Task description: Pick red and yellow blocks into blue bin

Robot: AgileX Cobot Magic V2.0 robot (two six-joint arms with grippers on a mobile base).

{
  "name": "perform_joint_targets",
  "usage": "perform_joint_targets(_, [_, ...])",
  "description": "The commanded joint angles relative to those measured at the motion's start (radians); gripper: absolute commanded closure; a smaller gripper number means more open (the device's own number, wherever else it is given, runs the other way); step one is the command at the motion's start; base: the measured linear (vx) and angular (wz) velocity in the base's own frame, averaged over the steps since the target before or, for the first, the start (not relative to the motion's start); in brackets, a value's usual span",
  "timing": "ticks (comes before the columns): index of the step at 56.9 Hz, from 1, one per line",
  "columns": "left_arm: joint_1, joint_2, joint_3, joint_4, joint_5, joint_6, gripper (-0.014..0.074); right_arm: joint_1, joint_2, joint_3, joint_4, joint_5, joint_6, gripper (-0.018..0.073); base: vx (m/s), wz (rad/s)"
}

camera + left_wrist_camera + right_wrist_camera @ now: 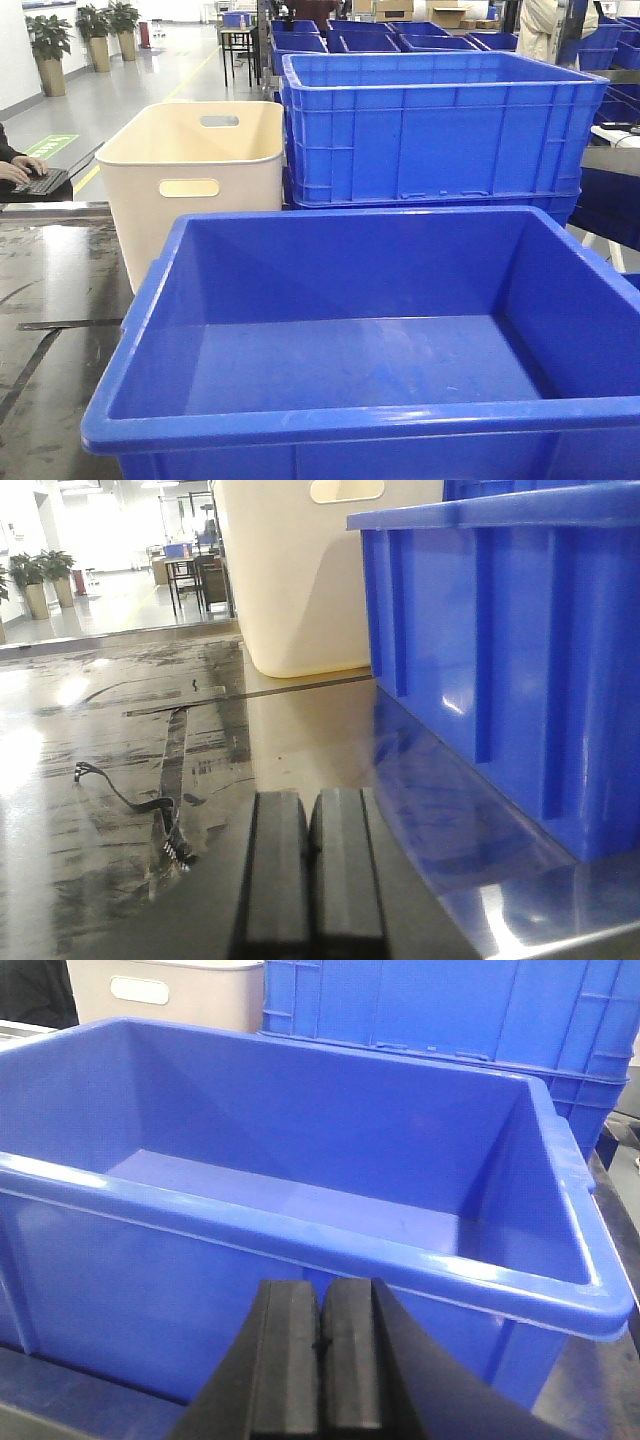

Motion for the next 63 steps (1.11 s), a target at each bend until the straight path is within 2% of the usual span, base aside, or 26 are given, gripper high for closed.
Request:
perform_joint_targets(1, [0.0,-0.008,-0.017,-0.007,-0.092,0.002,0.0603,-0.006,0.01,-0.026,0.01,-0.078,-0.006,0.057,0.0,0.0])
perform_joint_targets(27, [0.0,-0.008,-0.017,-0.007,-0.092,0.002,0.0603,-0.006,0.01,-0.014,0.002,-0.092,0.001,0.057,0.0,0.0])
perform_joint_targets(31, [0.0,-0.008,-0.017,-0.007,-0.092,0.002,0.0603,-0.006,0.007,0.026,-0.022,-0.128,0.071,0.057,0.0,0.0])
perform_joint_targets(33, [0.0,-0.008,-0.017,-0.007,-0.092,0.002,0.0603,-0.006,0.001,0.059,-0.054,-0.155,0.137,0.057,0.0,0.0])
perform_joint_targets(41, [0.0,-0.008,-0.017,-0.007,-0.092,0.002,0.0603,-0.006,-0.064,0.247,-0.295,-0.326,0.512,0.057,0.0,0.0])
perform_joint_targets(45, [0.0,-0.008,-0.017,-0.007,-0.092,0.002,0.0603,-0.006,-0.111,0.347,-0.427,-0.41,0.625,0.057,0.0,0.0])
perform_joint_targets(51, [0.0,-0.008,-0.017,-0.007,-0.092,0.002,0.0603,-0.006,-0.193,0.489,-0.546,-0.523,0.667,0.057,0.0,0.0])
perform_joint_targets(60, [0.0,-0.008,-0.017,-0.007,-0.092,0.002,0.0603,-0.006,-0.339,0.629,-0.564,-0.594,0.664,0.057,0.0,0.0])
perform_joint_targets(63, [0.0,-0.008,-0.017,-0.007,-0.092,0.002,0.0603,-0.006,-0.332,0.623,-0.565,-0.55,0.664,0.057,0.0,0.0])
